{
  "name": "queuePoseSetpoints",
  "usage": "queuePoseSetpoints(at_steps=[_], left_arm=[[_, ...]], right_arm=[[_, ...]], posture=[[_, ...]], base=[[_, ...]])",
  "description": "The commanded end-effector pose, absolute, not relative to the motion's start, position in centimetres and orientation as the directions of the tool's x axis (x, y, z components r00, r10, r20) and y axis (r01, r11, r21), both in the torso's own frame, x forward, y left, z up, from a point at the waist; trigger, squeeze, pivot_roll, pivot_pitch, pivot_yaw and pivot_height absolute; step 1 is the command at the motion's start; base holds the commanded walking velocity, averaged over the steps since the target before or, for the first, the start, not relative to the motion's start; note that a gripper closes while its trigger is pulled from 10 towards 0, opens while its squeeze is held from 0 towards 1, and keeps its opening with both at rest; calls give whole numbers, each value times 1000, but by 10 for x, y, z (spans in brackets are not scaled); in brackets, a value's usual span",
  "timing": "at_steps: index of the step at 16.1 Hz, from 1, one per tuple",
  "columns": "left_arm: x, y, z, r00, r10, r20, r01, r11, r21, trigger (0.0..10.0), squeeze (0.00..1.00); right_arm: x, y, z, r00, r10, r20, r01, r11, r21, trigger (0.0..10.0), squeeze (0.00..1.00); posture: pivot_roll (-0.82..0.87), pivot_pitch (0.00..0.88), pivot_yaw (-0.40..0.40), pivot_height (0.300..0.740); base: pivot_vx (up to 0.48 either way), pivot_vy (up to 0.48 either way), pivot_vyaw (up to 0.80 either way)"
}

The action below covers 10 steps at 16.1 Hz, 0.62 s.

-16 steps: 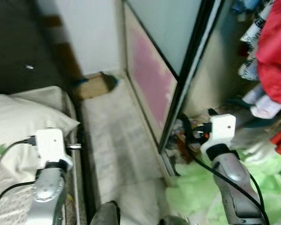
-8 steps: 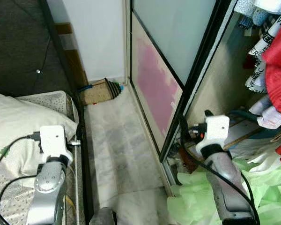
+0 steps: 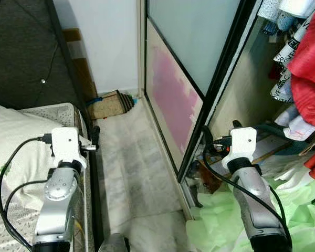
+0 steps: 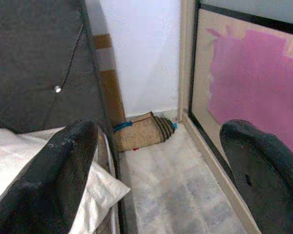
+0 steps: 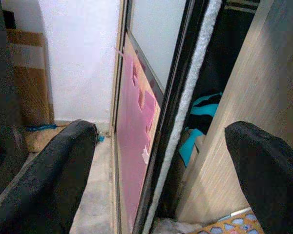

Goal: Clean up the room

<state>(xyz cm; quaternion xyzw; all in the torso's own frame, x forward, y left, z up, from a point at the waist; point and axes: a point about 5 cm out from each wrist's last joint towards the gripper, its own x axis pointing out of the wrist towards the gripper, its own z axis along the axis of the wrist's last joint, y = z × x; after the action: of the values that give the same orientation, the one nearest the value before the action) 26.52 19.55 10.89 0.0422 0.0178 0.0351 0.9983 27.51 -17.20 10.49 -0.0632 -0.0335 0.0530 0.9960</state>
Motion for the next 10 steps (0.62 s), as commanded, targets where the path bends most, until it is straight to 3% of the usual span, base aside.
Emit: queuePoseSetpoints(at_steps=[1, 7, 10], left_arm=[[268, 195, 111, 998, 59, -23, -57, 995, 76, 10000, 0], [260, 186, 101, 998, 44, -51, -42, 998, 47, 10000, 0], [240, 175, 88, 995, 22, -95, -17, 999, 51, 10000, 0]], right_arm=[[275, -172, 111, 990, 117, 84, -104, 984, -145, 10000, 0], [270, -173, 106, 990, 109, 92, -94, 984, -152, 10000, 0], [259, -176, 103, 992, 99, 78, -87, 985, -150, 10000, 0]], posture=[[56, 0, -30, 740], [26, 0, -1, 740], [14, 0, -9, 740]], base=[[0, 0, 800], [0, 0, 800], [0, 0, 800]])
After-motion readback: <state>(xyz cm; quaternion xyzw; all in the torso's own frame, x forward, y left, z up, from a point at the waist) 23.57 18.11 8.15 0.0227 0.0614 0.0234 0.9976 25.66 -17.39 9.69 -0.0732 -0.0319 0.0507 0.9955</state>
